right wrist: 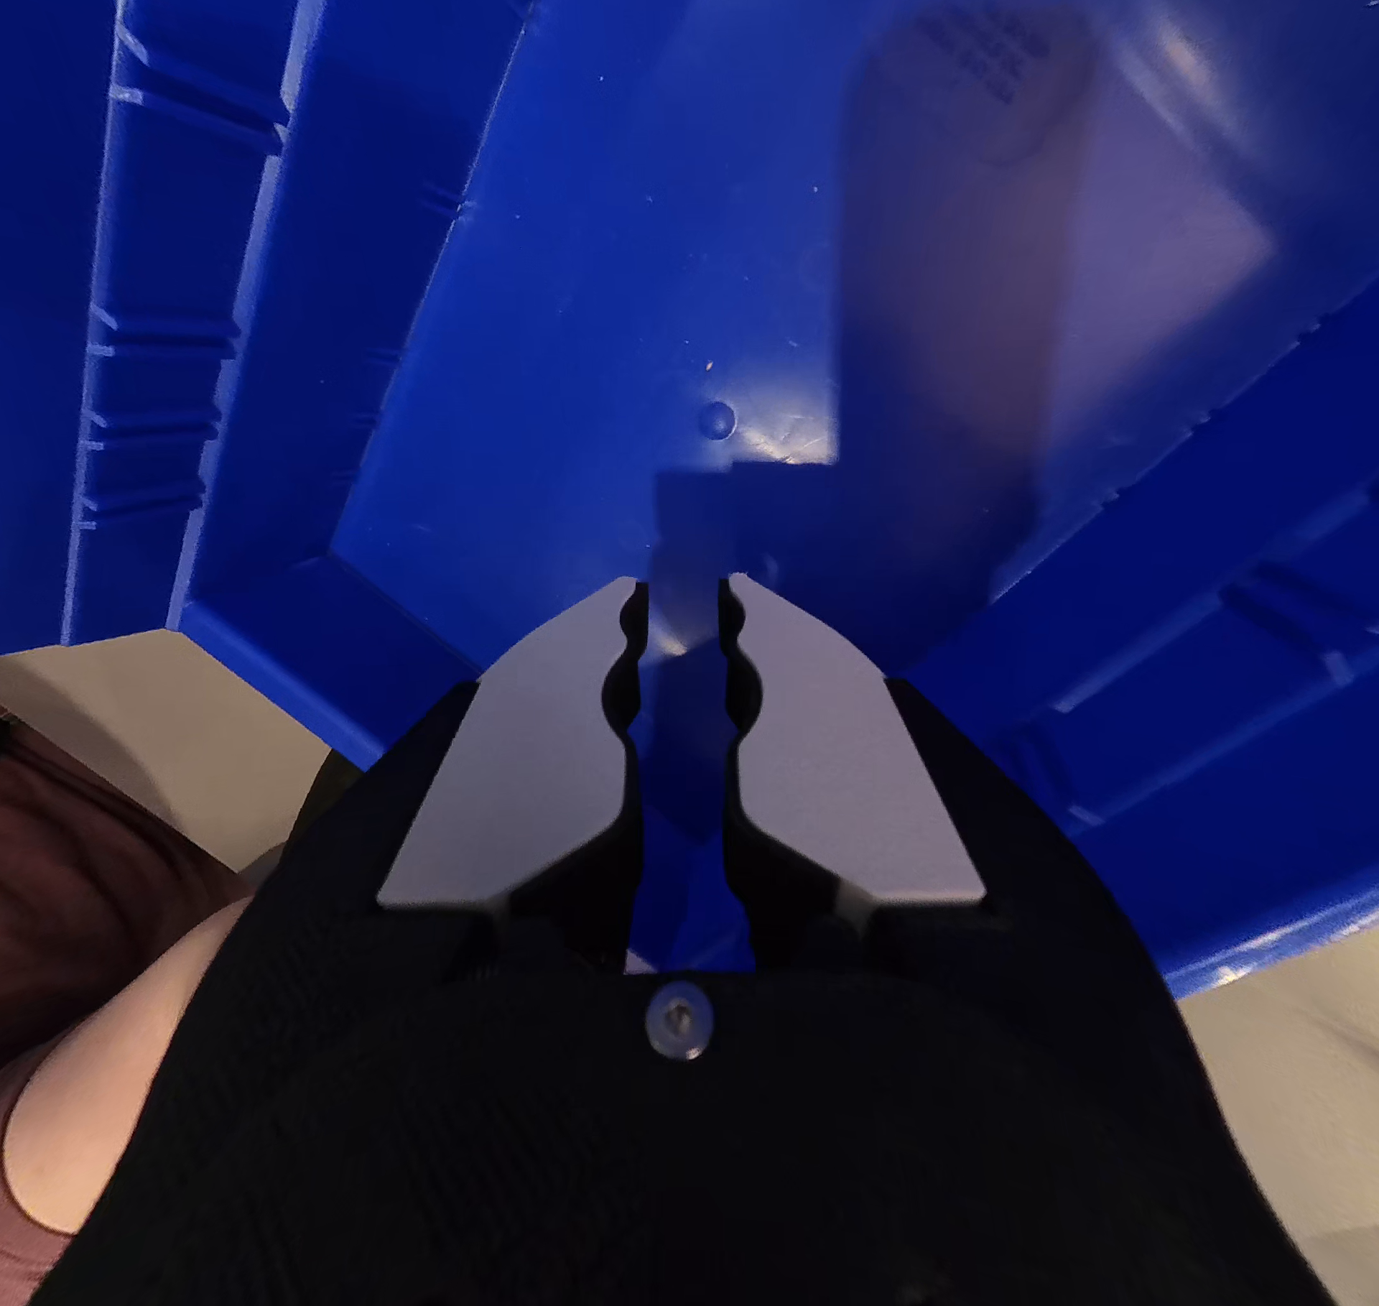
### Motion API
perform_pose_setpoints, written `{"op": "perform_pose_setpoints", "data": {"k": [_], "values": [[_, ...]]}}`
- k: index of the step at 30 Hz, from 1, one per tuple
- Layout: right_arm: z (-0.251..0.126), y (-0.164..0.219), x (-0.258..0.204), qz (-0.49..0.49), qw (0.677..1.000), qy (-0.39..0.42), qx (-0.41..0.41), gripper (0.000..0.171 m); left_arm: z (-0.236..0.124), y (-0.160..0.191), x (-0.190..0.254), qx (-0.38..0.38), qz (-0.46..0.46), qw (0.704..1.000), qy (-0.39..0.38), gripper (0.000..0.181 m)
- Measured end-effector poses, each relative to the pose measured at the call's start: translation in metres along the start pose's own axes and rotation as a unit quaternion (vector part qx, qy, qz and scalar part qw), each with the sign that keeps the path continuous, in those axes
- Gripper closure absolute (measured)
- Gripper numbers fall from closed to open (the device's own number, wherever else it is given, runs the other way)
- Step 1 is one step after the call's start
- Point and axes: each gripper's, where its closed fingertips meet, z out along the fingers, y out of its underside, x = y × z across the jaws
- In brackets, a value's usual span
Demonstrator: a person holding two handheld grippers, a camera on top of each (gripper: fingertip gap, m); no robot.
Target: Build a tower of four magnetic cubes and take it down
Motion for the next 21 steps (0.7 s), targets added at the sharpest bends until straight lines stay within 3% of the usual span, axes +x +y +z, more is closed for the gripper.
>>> {"op": "perform_pose_setpoints", "data": {"k": [10,13,16,19,21], "values": [[0.001,0.002,0.001,0.005,1.0,-0.003,-0.006,0.152,0.007,0.008,-0.001,0.021,-0.014,1.0,0.01,0.138],[-0.001,0.0,0.0,0.002,1.0,-0.003,-0.001,0.152,0.0,0.0,0.0,0.055,-0.026,0.998,0.009,0.12],[-0.005,-0.003,-0.001,-0.004,1.0,0.002,0.012,0.152,-0.018,-0.012,0.002,0.124,-0.041,0.991,-0.001,0.116],[-0.017,-0.009,-0.004,-0.011,0.999,0.008,0.038,0.152,-0.021,-0.005,0.0,0.168,-0.056,0.983,-0.041,0.093],[-0.028,-0.015,-0.007,-0.021,0.998,0.017,0.065,0.152,-0.014,0.007,-0.002,0.183,-0.059,0.978,-0.076,0.09]]}}
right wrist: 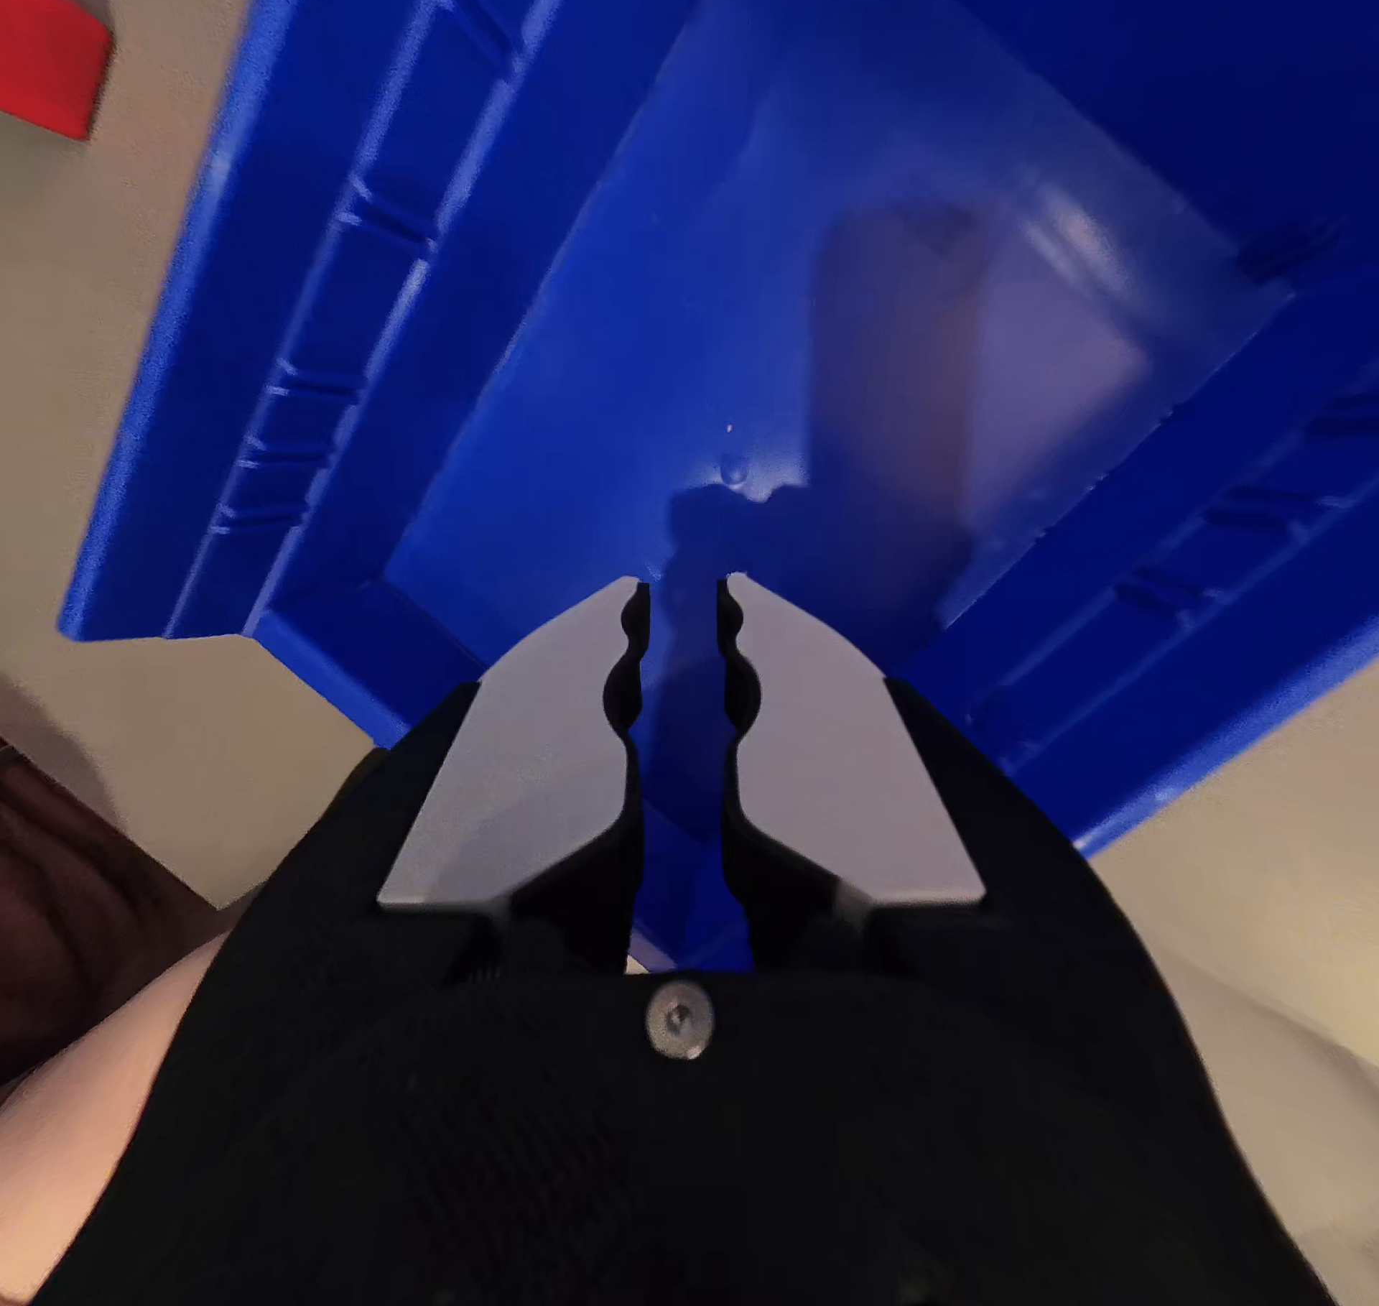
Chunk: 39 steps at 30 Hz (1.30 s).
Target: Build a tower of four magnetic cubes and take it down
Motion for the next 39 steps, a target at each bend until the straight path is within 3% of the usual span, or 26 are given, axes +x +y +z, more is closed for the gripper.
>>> {"op": "perform_pose_setpoints", "data": {"k": [3,9,13,18,26,39], "values": [[-0.02,-0.016,-0.01,-0.025,0.998,0.011,0.056,0.152,0.011,0.023,-0.005,0.007,-0.021,0.999,-0.036,0.082],[-0.061,-0.059,-0.047,-0.11,0.978,0.021,0.177,0.152,0.035,0.039,0.003,0.029,-0.053,0.998,-0.023,0.083],[-0.085,-0.091,-0.1,-0.182,0.944,-0.045,0.271,0.15,0.052,0.037,0.004,0.041,-0.103,0.993,-0.028,0.084],[-0.11,-0.116,-0.141,-0.216,0.91,-0.066,0.348,0.144,0.048,0.04,-0.013,0.075,-0.106,0.983,-0.131,0.089],[-0.117,-0.134,-0.18,-0.239,0.882,-0.082,0.397,0.14,0.053,0.035,0.003,0.134,-0.127,0.977,-0.109,0.083],[-0.109,-0.155,-0.231,-0.272,0.845,-0.138,0.44,0.131,0.067,0.036,0.001,0.158,-0.121,0.977,-0.078,0.101]]}}
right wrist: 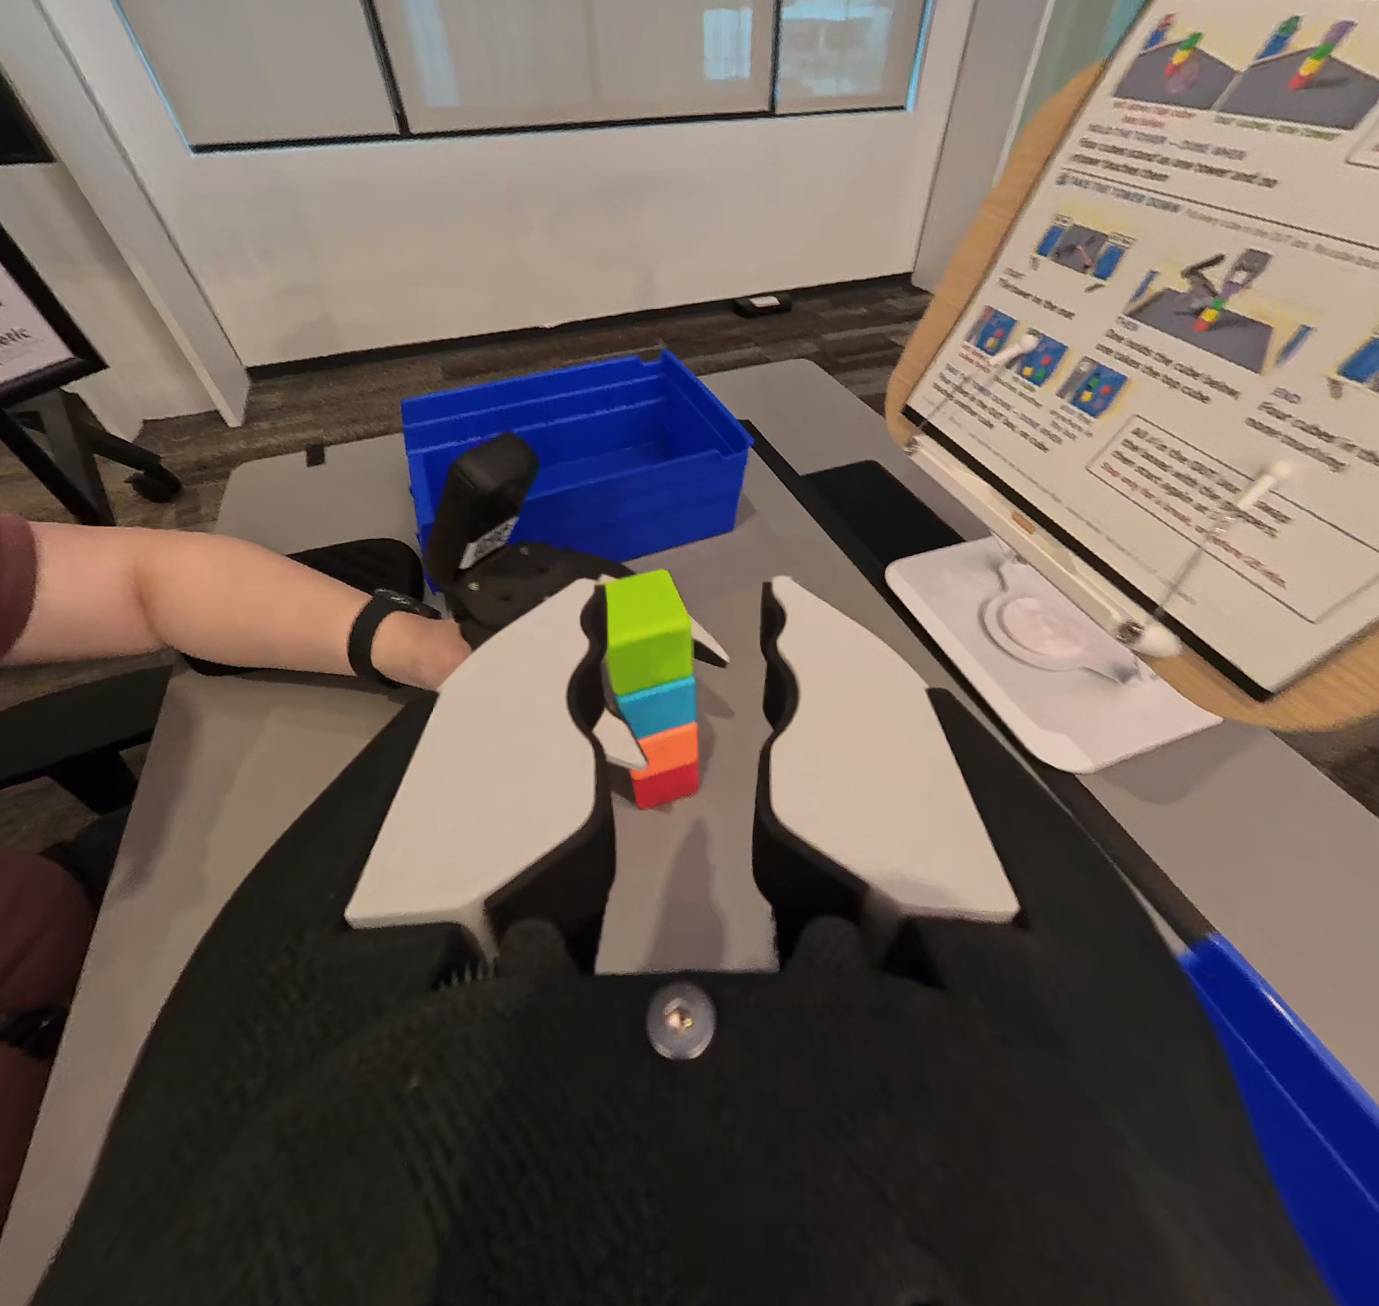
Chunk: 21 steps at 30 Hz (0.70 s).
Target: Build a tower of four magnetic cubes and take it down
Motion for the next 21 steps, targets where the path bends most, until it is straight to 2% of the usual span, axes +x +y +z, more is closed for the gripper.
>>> {"op": "perform_pose_setpoints", "data": {"k": [3,5,7,11,16,21], "values": [[0.022,0.006,-0.015,-0.003,0.999,-0.041,-0.007,0.126,0.001,-0.001,0.001,0.004,0.003,1.0,0.006,0.106],[0.041,0.017,-0.021,-0.018,0.998,-0.055,-0.022,0.117,0.001,-0.002,0.004,0.009,0.006,1.0,0.013,0.116],[0.061,0.029,-0.025,-0.036,0.997,-0.06,-0.036,0.107,0.001,-0.001,0.004,0.011,0.005,1.0,0.017,0.116],[0.09,0.057,-0.03,-0.077,0.991,-0.049,-0.096,0.102,0.001,-0.001,0.01,0.007,0.006,0.999,0.038,0.116],[0.103,0.081,-0.028,-0.108,0.979,-0.013,-0.174,0.101,0.001,0.0,0.014,0.008,0.009,0.999,0.043,0.116],[0.11,0.086,-0.025,-0.075,0.983,-0.024,-0.165,0.1,0.001,-0.001,0.014,0.009,0.007,0.999,0.04,0.116]]}}
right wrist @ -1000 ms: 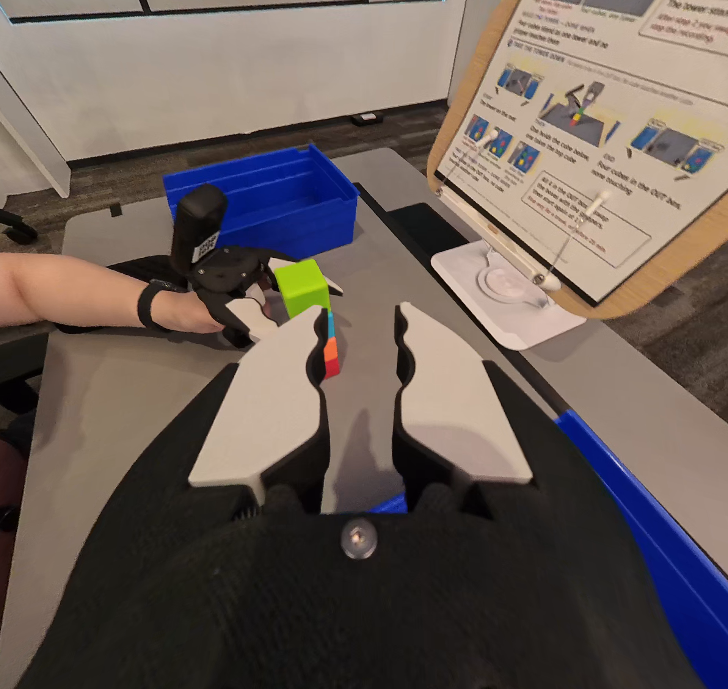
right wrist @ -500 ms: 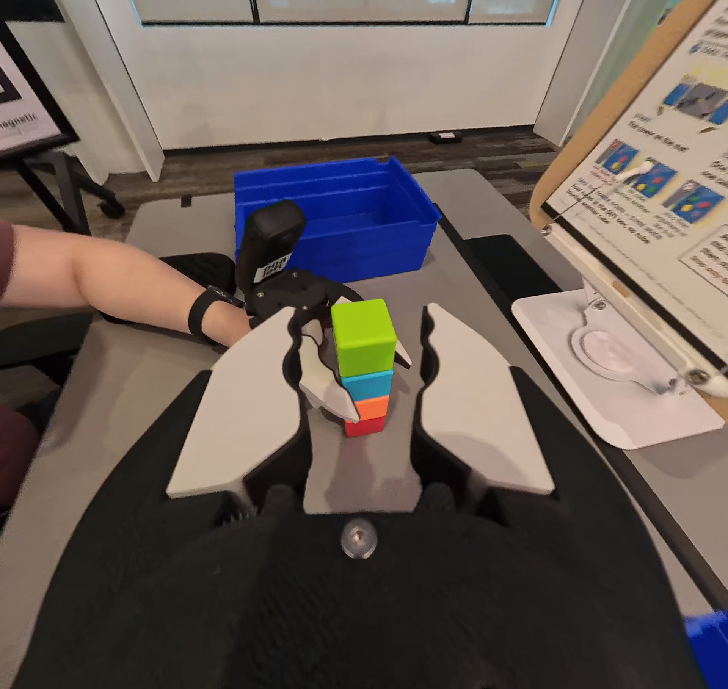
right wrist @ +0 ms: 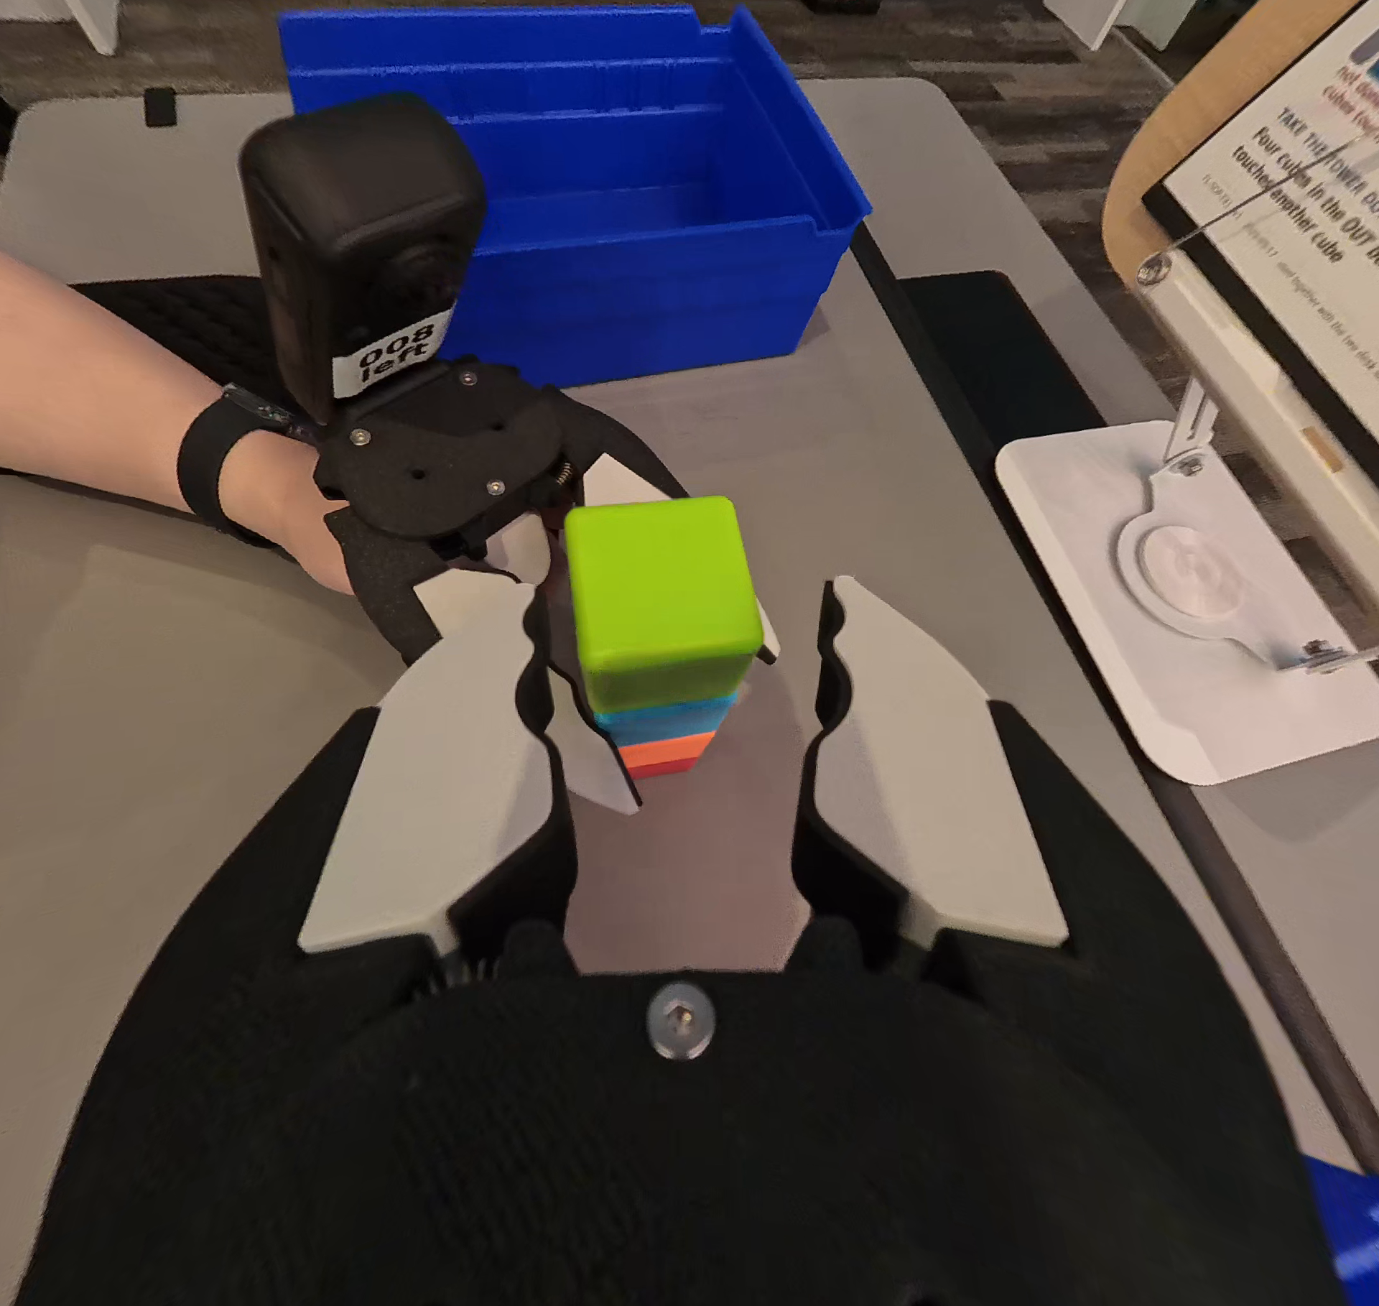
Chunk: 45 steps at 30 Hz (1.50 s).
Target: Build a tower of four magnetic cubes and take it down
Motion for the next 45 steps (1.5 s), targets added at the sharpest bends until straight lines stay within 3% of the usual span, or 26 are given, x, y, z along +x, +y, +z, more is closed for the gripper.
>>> {"op": "perform_pose_setpoints", "data": {"k": [5,8,18,22,24,27,29,33,37,41,45], "values": [[0.01,0.006,-0.003,0.041,0.998,-0.042,0.013,0.101,0.0,0.0,0.001,-0.002,0.001,1.0,-0.001,0.116],[0.015,0.012,-0.009,0.035,0.997,-0.062,-0.003,0.118,0.0,0.0,0.001,-0.003,0.001,1.0,-0.001,0.116],[0.012,0.012,-0.007,0.074,0.995,-0.067,-0.012,0.121,-0.001,0.001,0.002,-0.012,0.005,1.0,0.001,0.116],[-0.007,-0.012,-0.007,0.118,0.985,-0.105,0.065,0.12,-0.001,0.001,0.0,-0.013,0.001,1.0,-0.001,0.116],[-0.027,-0.019,0.006,0.103,0.989,-0.066,0.077,0.12,-0.002,0.001,0.0,-0.012,-0.002,1.0,0.003,0.116],[-0.082,-0.011,0.056,0.077,0.991,0.086,0.074,0.12,-0.001,0.001,0.001,-0.015,0.003,1.0,-0.002,0.116],[-0.132,0.017,0.103,0.13,0.969,0.201,0.064,0.12,-0.002,0.001,0.001,-0.015,0.002,1.0,-0.005,0.116],[-0.202,0.139,0.178,0.3,0.878,0.372,-0.031,0.12,-0.002,0.002,0.001,-0.015,0.001,1.0,-0.005,0.116],[-0.202,0.225,0.197,0.411,0.813,0.401,-0.094,0.119,-0.002,0.002,0.001,-0.016,0.001,1.0,-0.006,0.116],[-0.195,0.262,0.206,0.434,0.776,0.437,-0.137,0.119,-0.002,0.002,0.001,-0.018,0.001,1.0,-0.007,0.116],[-0.176,0.29,0.201,0.449,0.766,0.421,-0.187,0.119,-0.002,0.002,0.001,-0.02,0.0,1.0,-0.007,0.116]]}}
